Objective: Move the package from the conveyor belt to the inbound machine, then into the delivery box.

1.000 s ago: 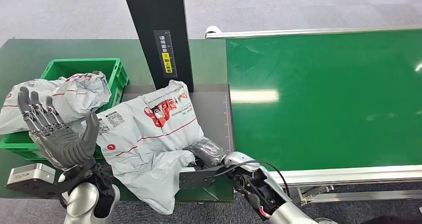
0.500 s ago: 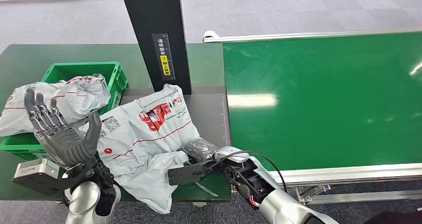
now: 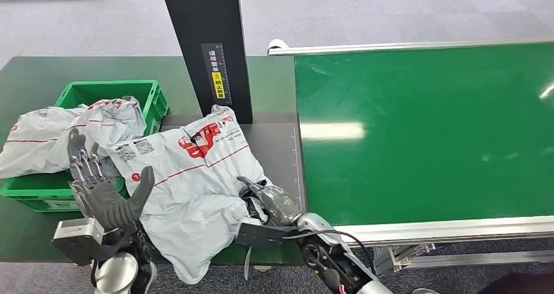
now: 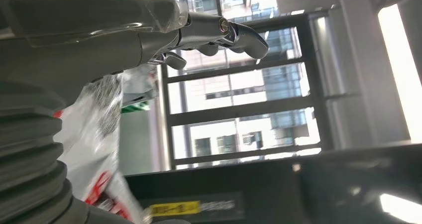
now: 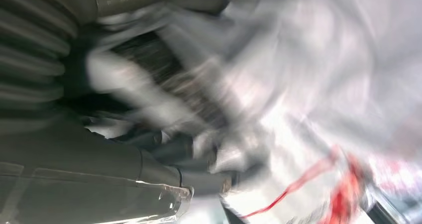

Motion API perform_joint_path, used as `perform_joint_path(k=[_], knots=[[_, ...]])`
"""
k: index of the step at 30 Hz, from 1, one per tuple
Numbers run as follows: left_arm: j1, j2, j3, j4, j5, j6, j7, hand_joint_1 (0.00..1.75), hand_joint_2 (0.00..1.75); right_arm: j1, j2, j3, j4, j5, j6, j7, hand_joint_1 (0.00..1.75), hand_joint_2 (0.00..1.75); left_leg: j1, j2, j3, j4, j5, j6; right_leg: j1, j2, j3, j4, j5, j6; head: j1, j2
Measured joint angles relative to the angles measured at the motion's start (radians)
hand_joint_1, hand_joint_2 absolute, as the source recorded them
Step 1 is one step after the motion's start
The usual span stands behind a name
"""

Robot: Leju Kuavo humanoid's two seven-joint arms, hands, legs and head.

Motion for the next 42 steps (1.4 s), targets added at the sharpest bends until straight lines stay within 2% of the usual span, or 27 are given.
perform_joint_path(k=[2,4,7,9,11,14,19,22,25,29,30,33,34,38,42], knots=[[0.036,0.005,-0.02,0.011,-0.022,0.031,0.0,0.0,1.75,0.076,-0.02,-0.086,-0.066,-0.201,0.108,-0.1,0.0,1.75,0.0,-0.001,-0.004,0.0,0.0,0.0,0.0,-0.001,-0.003,0.0,0.0,0.0,0.0,0.0],[0.067,0.015,-0.051,0.017,-0.025,0.084,0.0,0.0,1.75,0.136,-0.033,-0.174,-0.107,-0.363,0.213,-0.187,0.0,1.75,-0.001,-0.002,-0.008,0.0,-0.001,0.001,-0.001,-0.001,-0.007,0.0,0.0,0.001,0.0,0.0],[0.096,0.031,-0.097,0.019,-0.025,0.13,0.0,0.0,1.75,0.188,-0.047,-0.284,-0.16,-0.46,0.276,-0.249,0.0,1.75,-0.001,-0.002,-0.013,0.0,-0.001,0.001,-0.001,-0.001,-0.011,0.0,-0.001,0.001,0.0,0.0],[0.102,0.034,-0.113,0.023,-0.026,0.104,0.0,0.0,1.75,0.2,-0.051,-0.345,-0.203,-0.477,0.246,-0.254,0.0,1.75,-0.001,-0.002,-0.014,0.0,-0.001,0.001,0.0,-0.001,-0.013,0.0,-0.001,0.001,0.0,0.0],[0.099,0.03,-0.111,0.043,-0.027,0.023,0.002,0.0,1.75,0.207,-0.051,-0.402,-0.251,-0.514,0.193,-0.255,0.0,1.75,-0.001,-0.003,-0.014,0.0,0.0,0.001,0.0,-0.002,-0.013,0.0,-0.001,0.001,0.0,0.0],[0.073,0.023,-0.098,0.106,-0.127,-0.068,0.036,0.0,1.75,0.215,-0.049,-0.493,-0.339,-0.577,0.15,-0.257,0.0,1.75,-0.001,-0.003,-0.014,0.0,0.0,0.001,0.0,-0.004,-0.013,0.0,-0.001,0.001,0.0,0.0],[0.003,0.024,-0.093,0.227,-0.451,-0.108,0.264,0.0,1.75,0.247,-0.033,-0.599,-0.481,-0.589,0.189,-0.257,0.0,1.75,-0.001,-0.003,-0.014,0.0,0.0,0.001,-0.001,-0.004,-0.013,0.0,0.0,0.001,0.0,0.0],[-0.052,0.027,-0.097,0.305,-0.678,-0.104,0.451,0.0,1.75,0.269,-0.02,-0.633,-0.552,-0.573,0.199,-0.257,0.0,1.75,-0.001,-0.004,-0.014,0.0,0.0,0.001,0.0,-0.004,-0.013,0.0,0.0,0.001,0.0,0.0],[-0.115,0.032,-0.108,0.383,-0.91,-0.149,0.626,0.0,1.75,0.285,-0.008,-0.646,-0.607,-0.563,0.203,-0.255,0.0,1.75,-0.001,-0.003,-0.014,0.0,0.0,0.001,0.0,-0.004,-0.013,0.0,0.0,0.001,0.0,0.0],[-0.189,0.031,-0.111,0.47,-1.034,-0.204,0.698,0.0,1.75,0.3,0.01,-0.65,-0.654,-0.544,0.205,-0.24,0.0,1.75,-0.001,-0.003,-0.013,0.0,0.0,0.001,0.0,-0.004,-0.012,0.0,0.0,0.001,0.0,0.0],[-0.201,0.03,-0.111,0.485,-1.043,-0.209,0.702,0.34,1.75,0.304,0.013,-0.65,-0.662,-0.539,0.208,-0.237,0.0,1.75,-0.001,-0.003,-0.013,0.0,0.0,0.001,0.0,-0.004,-0.011,0.0,0.0,0.001,0.0,0.0],[-0.221,0.029,-0.109,0.51,-1.048,-0.228,0.705,1.64,1.75,0.309,0.02,-0.651,-0.68,-0.53,0.221,-0.225,0.0,1.75,-0.001,-0.003,-0.011,0.0,0.0,0.001,0.0,-0.004,-0.009,0.0,0.0,0.001,0.0,0.0],[-0.223,0.028,-0.109,0.512,-1.045,-0.236,0.701,1.74,1.75,0.31,0.021,-0.651,-0.683,-0.529,0.226,-0.219,0.0,1.75,-0.001,-0.003,-0.011,0.0,0.0,0.001,0.0,-0.004,-0.009,0.0,0.0,0.001,0.0,0.0],[-0.225,0.027,-0.104,0.514,-1.018,-0.242,0.664,1.75,1.75,0.31,0.027,-0.654,-0.69,-0.528,0.237,-0.197,0.0,1.75,-0.001,-0.004,-0.01,0.0,0.0,0.001,0.0,-0.004,-0.008,0.0,0.0,0.001,0.0,0.0],[-0.221,0.025,-0.094,0.504,-0.948,-0.215,0.592,1.75,1.75,0.312,0.03,-0.655,-0.691,-0.528,0.239,-0.178,0.0,1.75,-0.001,-0.004,-0.01,0.0,0.001,0.001,0.0,-0.004,-0.008,0.0,0.0,0.001,0.0,0.0]])
